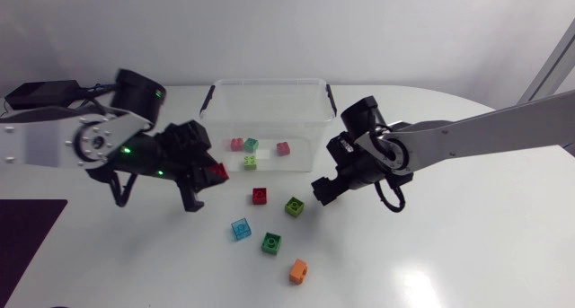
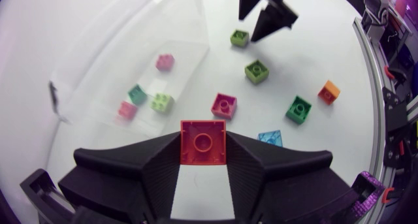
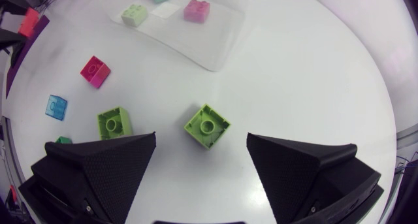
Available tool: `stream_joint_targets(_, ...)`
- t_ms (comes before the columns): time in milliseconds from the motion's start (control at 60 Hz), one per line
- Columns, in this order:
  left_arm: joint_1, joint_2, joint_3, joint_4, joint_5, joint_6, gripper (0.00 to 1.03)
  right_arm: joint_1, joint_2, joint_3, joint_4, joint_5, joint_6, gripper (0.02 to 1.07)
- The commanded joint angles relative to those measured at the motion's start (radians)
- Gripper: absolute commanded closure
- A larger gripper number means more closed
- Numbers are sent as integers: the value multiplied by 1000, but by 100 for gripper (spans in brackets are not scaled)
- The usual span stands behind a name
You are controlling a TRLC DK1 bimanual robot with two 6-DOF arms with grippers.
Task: Place the duplo bricks in the container
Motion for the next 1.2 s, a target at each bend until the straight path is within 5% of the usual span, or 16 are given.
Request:
stream_joint_targets(0,4,-133,36,-51,14,-30,76,11,51,38,21,23,35,7)
stream_joint_targets(100,-3,-190,110,-72,14,-66,76,13,96,61,34,36,46,8)
stream_joint_targets(267,-3,-136,214,20,12,-158,76,13,166,94,29,66,64,28)
stream_joint_targets(433,-6,34,286,158,-8,-232,76,8,184,94,15,77,64,80)
stream_joint_targets(633,-19,252,391,271,-68,-292,70,4,11,16,-34,79,56,81)
stream_joint_targets(683,-16,295,423,273,-69,-309,51,2,-52,7,-66,79,55,81)
stream_joint_targets(733,-16,325,444,276,-86,-316,18,-1,-122,8,-110,79,52,81)
stream_joint_targets(783,-14,333,449,283,-89,-320,9,1,-181,15,-147,79,47,81)
stream_joint_targets(1033,1,203,381,217,-86,-309,5,7,-366,-18,-278,80,33,80)
stream_joint_targets(1083,4,164,381,150,-83,-293,5,-1,-403,-45,-307,80,33,70)
stream_joint_targets(1150,1,75,358,59,-80,-277,5,-39,-455,-91,-367,80,32,28)
stream_joint_targets(1183,1,35,348,10,-75,-267,5,-55,-475,-113,-391,80,21,15)
